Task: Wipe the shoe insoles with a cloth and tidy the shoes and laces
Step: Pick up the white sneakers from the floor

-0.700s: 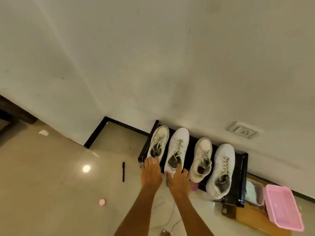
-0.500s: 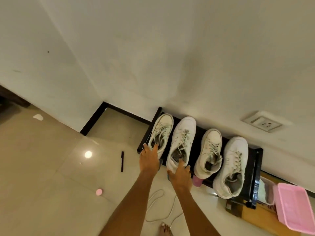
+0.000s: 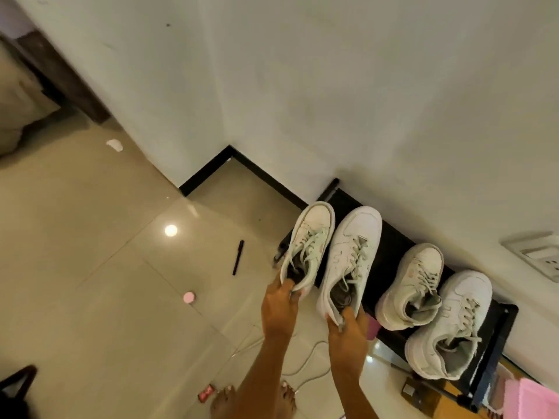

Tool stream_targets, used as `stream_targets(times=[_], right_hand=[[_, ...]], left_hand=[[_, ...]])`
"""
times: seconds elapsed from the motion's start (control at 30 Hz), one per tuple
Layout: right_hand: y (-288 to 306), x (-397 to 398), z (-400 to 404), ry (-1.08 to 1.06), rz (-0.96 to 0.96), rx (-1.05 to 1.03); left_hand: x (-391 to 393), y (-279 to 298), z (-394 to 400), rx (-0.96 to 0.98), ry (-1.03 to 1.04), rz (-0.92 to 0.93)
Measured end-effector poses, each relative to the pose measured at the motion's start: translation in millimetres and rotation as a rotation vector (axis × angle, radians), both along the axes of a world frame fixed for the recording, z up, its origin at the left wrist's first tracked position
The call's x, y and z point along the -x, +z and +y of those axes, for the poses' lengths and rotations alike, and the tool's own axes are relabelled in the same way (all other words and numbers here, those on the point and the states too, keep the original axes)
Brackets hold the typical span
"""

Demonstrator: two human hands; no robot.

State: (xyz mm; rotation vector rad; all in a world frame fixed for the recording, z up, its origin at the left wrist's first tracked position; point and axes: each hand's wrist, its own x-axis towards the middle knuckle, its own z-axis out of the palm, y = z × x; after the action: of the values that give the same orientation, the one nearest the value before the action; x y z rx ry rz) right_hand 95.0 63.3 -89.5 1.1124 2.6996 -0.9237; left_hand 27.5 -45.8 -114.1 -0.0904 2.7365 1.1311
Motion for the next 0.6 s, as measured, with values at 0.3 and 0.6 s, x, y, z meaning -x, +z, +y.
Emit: stream_targets(times=[0.3, 0.6], right_hand=[[-3, -33, -112, 0.516, -0.104, 0.091], [-168, -51, -277, 1.053, -0.353, 0.158]], left_hand=[[-115, -12, -138, 0.09, 0.454, -0.226], [-189, -122, -277, 0.184, 1.059, -0.523]])
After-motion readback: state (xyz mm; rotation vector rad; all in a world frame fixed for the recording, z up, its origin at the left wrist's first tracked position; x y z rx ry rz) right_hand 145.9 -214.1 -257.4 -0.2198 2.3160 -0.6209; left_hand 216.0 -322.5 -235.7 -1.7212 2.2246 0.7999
